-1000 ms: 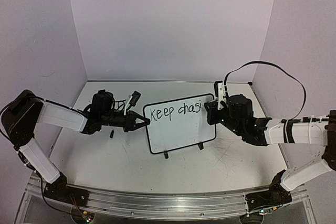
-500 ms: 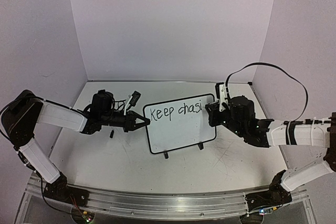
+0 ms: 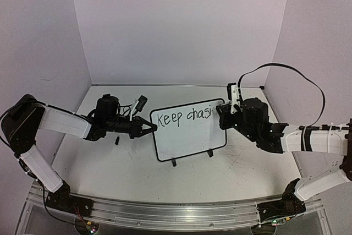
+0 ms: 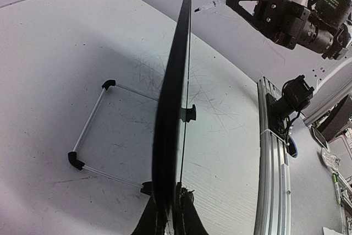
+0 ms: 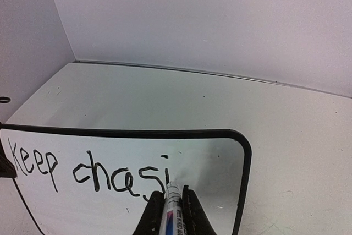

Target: Write a sentence on the whiteboard

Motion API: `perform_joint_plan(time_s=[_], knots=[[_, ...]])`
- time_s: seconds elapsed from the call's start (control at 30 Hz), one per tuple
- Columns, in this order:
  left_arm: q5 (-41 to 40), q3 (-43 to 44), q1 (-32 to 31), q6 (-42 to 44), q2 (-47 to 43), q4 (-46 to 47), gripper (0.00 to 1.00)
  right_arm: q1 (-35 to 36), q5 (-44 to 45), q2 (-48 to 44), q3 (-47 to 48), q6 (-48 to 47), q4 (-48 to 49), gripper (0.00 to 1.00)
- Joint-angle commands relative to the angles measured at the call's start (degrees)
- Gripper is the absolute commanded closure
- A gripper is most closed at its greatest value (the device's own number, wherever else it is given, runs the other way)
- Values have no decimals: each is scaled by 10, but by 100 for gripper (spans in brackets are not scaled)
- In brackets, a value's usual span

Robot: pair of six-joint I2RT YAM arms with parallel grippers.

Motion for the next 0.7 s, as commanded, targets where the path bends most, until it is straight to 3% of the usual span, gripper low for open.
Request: perform_joint_plan(time_s=[0.0,0.67], knots=[[-55,12,4,39,-10,-24,100,-3,16,7,32,-16,15,100],[-56,10,4,40,-14,-24,100,-3,24,20,34,-17,21,100]])
